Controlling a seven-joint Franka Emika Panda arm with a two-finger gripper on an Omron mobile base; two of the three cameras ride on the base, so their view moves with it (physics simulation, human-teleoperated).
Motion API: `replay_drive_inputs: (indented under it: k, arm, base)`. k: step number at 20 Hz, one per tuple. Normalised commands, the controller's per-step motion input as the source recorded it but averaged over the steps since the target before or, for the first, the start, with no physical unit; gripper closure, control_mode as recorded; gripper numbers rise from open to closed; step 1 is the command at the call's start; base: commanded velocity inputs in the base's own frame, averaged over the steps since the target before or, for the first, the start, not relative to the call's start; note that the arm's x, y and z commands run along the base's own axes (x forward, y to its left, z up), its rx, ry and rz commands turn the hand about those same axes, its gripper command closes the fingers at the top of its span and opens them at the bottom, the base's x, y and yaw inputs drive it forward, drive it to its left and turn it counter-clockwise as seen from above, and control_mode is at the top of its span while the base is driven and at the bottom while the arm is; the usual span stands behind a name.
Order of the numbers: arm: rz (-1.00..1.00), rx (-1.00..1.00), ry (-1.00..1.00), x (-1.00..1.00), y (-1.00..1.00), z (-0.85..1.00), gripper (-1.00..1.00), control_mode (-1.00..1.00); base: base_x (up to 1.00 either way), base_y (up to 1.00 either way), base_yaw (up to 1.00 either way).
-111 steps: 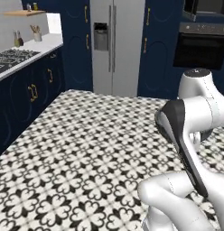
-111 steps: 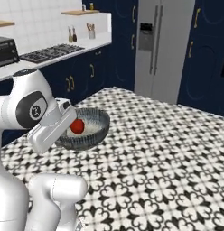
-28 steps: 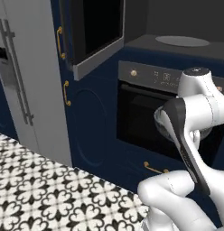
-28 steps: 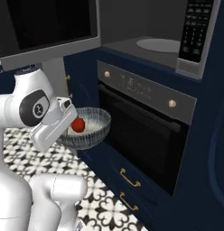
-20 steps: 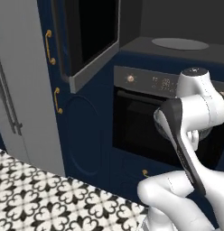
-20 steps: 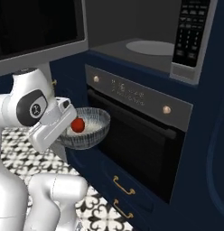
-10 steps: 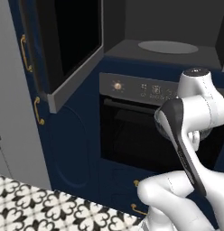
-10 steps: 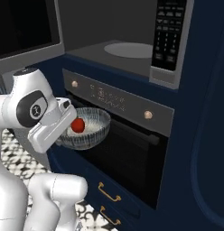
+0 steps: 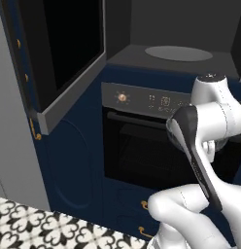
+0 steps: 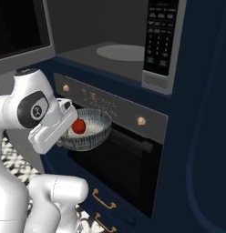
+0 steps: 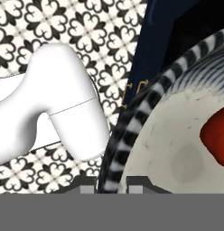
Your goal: Pick the bell pepper from the sink and place it in the bowl. Then pick the bowl and place it in the microwave. Then close the microwave door and press the start button.
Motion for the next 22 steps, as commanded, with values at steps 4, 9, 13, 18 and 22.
replay_drive_inputs:
  k: [4,9,13,18,22]
  arm:
    - [-0.03,0.01,-0.14,-0.06,0.0,0.18,1.0,-1.0]
    - [-0.02,0.0,-0.21,-0.07,0.13,0.37,1.0,-1.0]
    - [0.0,0.0,-0.24,-0.01,0.11,0.83,1.0,-1.0]
    - [0.0,-0.06,-0.22,0.0,0.01,0.95,1.0,-1.0]
    - [0.03,-0.12,-0.15,0.07,0.05,0.93,1.0,-1.0]
  base:
    - [0.0,0.0,-0.01]
    - [0.0,0.0,0.0]
    - [0.0,0.0,0.0]
    - [0.0,0.0,0.0]
    - [0.0,0.0,0.0]
